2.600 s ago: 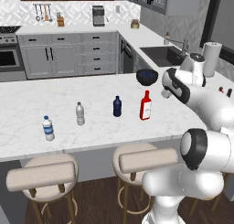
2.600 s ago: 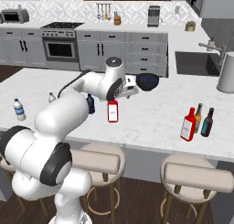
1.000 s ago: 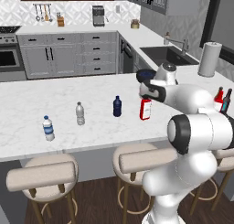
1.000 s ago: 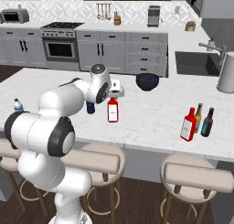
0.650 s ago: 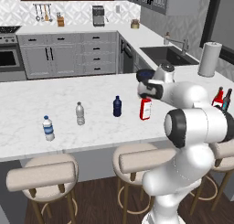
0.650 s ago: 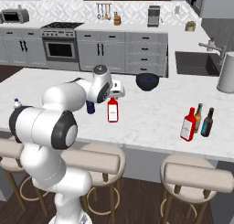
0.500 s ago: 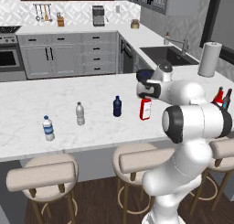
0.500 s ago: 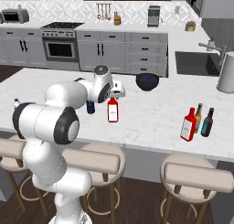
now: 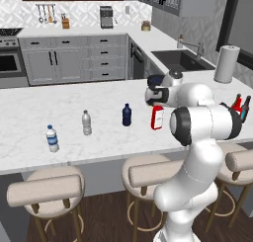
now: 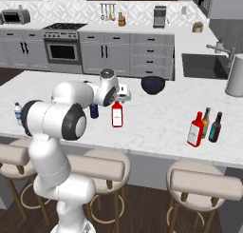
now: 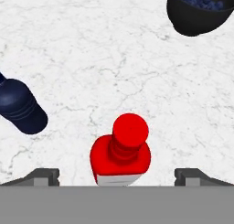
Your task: Move the plastic bottles in the middle to the plastics group, and the glass bottles in the middle to the glass group.
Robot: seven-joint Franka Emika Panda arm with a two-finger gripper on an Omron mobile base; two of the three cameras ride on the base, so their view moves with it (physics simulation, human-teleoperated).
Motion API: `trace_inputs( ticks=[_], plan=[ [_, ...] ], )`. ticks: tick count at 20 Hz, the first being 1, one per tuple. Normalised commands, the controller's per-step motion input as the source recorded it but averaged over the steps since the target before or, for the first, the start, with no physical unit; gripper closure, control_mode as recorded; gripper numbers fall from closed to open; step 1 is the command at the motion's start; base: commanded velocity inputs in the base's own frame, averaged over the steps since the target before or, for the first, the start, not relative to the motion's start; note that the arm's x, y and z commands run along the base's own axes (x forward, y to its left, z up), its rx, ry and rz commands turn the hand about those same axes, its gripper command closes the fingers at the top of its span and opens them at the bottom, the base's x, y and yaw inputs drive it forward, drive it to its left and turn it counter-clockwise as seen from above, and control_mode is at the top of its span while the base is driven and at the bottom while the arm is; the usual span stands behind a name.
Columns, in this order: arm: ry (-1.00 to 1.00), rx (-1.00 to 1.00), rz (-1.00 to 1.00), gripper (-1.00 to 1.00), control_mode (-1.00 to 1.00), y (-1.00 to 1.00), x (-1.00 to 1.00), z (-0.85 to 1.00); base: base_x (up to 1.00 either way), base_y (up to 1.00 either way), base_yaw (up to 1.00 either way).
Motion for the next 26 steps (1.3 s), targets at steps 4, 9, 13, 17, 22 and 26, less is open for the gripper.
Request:
trace_inputs(
  ticks=[4, 9, 13, 17, 22, 26],
  plan=[
    [0.00, 0.00, 0.00, -1.00, -1.00, 0.00, 0.20, -0.21, 0.00, 0.00, 0.00],
    [0.00, 0.00, 0.00, -1.00, -1.00, 0.00, 0.24, -0.19, 0.00, 0.00, 0.00],
    [0.00, 0.00, 0.00, -1.00, -1.00, 0.00, 0.21, -0.13, 0.00, 0.00, 0.00],
    [0.00, 0.00, 0.00, -1.00, -1.00, 0.00, 0.15, -0.08, 0.00, 0.00, 0.00],
    [0.00, 0.00, 0.00, 1.00, -1.00, 0.00, 0.00, -0.12, 0.00, 0.00, 0.00],
    [0.00, 0.01, 0.00, 1.00, -1.00, -0.01, -0.05, -0.10, 0.00, 0.00, 0.00]
  ],
)
